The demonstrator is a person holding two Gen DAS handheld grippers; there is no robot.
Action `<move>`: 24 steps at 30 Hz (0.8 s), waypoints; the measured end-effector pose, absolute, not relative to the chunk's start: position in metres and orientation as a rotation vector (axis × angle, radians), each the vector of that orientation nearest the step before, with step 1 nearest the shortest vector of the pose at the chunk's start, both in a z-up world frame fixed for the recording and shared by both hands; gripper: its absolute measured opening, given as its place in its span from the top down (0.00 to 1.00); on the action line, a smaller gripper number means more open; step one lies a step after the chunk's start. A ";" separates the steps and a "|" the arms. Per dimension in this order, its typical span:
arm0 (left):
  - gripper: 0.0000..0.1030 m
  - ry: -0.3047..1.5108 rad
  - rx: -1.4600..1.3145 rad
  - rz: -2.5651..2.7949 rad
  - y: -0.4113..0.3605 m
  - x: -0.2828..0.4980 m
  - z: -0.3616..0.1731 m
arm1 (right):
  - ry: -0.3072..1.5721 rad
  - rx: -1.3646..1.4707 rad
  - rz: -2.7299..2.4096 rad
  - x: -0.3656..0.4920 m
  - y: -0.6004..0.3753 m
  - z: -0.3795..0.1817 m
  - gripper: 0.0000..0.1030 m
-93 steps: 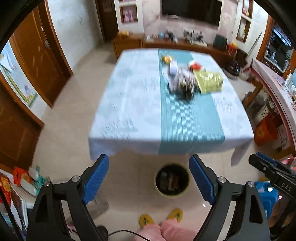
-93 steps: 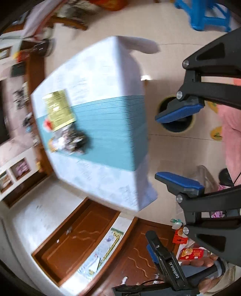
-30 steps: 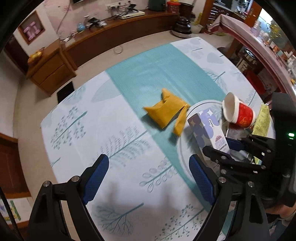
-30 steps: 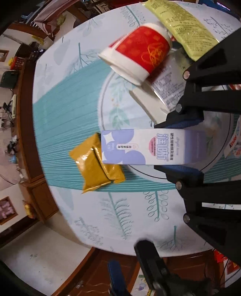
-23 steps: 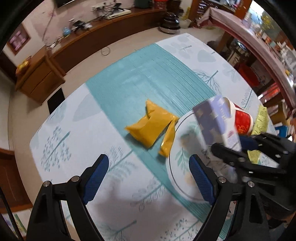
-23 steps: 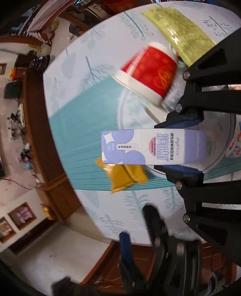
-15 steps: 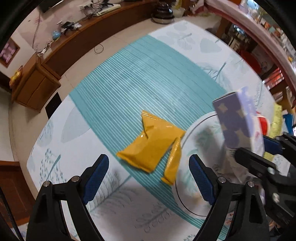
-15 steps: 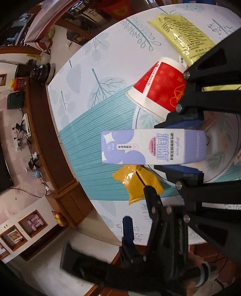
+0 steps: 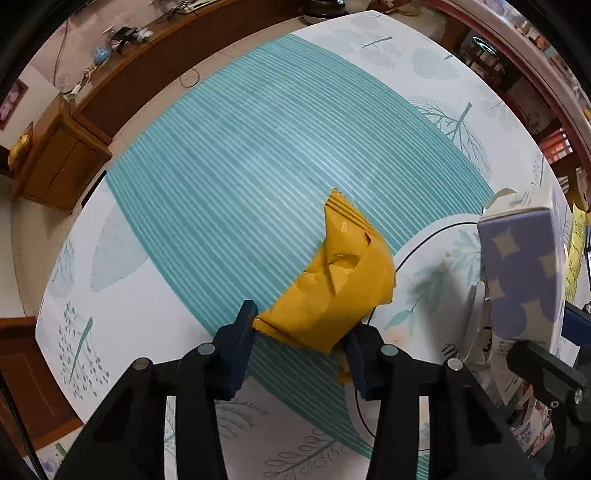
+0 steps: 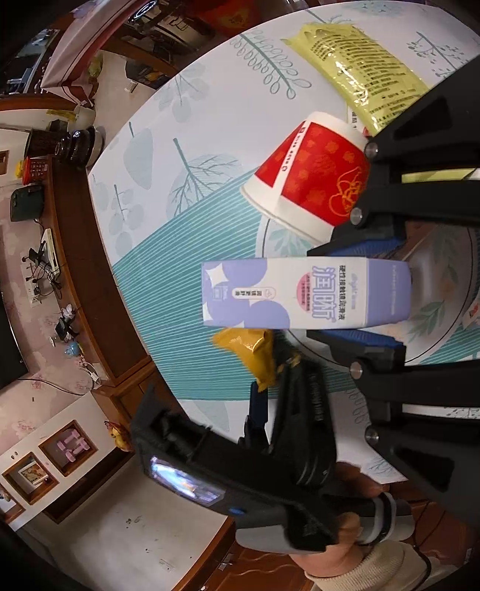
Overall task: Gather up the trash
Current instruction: 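Grasp the white-purple milk box with the right tool while the left tool grasps the yellow packet, then carry the milk box and yellow packet down over the black bin with both tools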
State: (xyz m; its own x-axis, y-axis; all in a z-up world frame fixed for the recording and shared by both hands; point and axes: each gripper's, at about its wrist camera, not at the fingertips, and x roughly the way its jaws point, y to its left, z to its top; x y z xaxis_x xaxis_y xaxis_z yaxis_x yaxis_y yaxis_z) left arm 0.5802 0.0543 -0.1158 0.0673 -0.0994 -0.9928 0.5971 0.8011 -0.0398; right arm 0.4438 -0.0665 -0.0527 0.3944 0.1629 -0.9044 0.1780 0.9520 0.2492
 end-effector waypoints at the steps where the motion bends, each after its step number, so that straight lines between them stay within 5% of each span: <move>1: 0.61 1.404 0.432 -0.540 0.057 0.576 -0.113 | 1.172 0.333 -0.009 0.443 -0.067 -0.053 0.67; 2: 0.66 1.399 0.429 -0.539 0.058 0.573 -0.112 | 1.172 0.336 -0.008 0.442 -0.067 -0.053 0.67; 3: 0.89 1.395 0.424 -0.533 0.060 0.569 -0.109 | 1.173 0.343 -0.003 0.440 -0.067 -0.052 0.67; 24: 0.89 1.252 0.067 -0.346 0.105 0.342 0.042 | 1.130 0.381 0.233 0.294 -0.083 0.031 0.67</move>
State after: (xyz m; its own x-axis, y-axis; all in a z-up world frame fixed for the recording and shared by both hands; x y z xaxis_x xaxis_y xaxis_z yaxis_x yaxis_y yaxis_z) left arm 0.3416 0.1047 0.0419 0.2691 -0.2202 -0.9376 0.2932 0.9460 -0.1381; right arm 0.2945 -0.0830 0.0308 0.4124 0.3697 -0.8326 0.0106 0.9119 0.4102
